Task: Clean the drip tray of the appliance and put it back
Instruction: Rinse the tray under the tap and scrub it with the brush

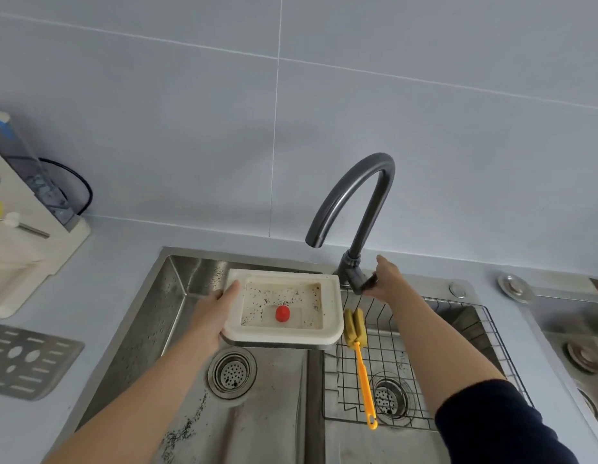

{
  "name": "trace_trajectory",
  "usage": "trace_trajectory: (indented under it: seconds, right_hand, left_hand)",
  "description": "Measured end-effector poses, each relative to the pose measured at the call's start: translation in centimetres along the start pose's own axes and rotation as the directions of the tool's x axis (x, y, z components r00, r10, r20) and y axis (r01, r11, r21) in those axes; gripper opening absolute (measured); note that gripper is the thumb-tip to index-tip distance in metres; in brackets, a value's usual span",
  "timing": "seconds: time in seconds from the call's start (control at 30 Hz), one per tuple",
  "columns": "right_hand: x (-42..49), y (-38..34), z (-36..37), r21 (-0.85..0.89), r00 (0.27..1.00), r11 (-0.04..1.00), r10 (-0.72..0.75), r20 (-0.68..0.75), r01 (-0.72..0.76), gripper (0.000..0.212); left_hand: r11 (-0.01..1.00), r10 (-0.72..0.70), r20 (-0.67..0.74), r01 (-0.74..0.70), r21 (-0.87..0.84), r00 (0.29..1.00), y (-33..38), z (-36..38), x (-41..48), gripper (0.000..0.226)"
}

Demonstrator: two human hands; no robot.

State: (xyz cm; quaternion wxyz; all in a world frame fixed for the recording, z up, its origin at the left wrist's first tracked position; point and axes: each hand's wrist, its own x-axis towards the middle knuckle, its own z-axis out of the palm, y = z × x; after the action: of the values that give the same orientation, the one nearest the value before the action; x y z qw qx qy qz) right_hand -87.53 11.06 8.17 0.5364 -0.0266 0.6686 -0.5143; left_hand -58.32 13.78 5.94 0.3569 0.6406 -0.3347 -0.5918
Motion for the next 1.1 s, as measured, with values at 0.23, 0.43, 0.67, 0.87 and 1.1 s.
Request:
trace_trajectory:
  seconds: [0.23, 0.43, 0.67, 0.87, 1.1]
  right_hand:
    - [1.3, 0.7, -0.1, -0.363, 0.972, 0.92, -0.203, -0.114, 0.15, 0.025]
    - [1.9, 1.0, -0.3, -0.437, 0.961, 0.884, -0.243, -0.129, 0.165, 0.03]
    - [1.6, 1.1, -0.4, -0.543, 0.965, 0.823, -0.251, -0.083, 0.167, 0.027]
    - [1.0, 1.3, -0.5, -0.374, 0.97, 0.906, -0.237, -0.061, 0.197, 0.038]
    - [0.8, 1.8, -0.4, -0.349, 0.969, 0.927, -0.198, -0.147, 0.137, 0.034]
  left_hand:
    - [1.0, -0.005, 0.043, 0.006, -0.019, 0.999, -0.1, 0.9, 0.9, 0.043]
    - [0.999, -0.005, 0.057, 0.007, -0.034, 0.998, -0.3, 1.1, 1.0, 0.036]
    - [0.998, -0.018, 0.041, 0.02, -0.057, 0.999, -0.7, 0.3, 1.0, 0.024]
    - [0.999, 0.02, -0.012, -0.02, -0.038, 1.0, -0.9, -0.3, 0.6, 0.016]
    - [0.999, 0.036, -0.011, -0.036, -0.031, 0.999, -0.7, -0.5, 0.1, 0.017]
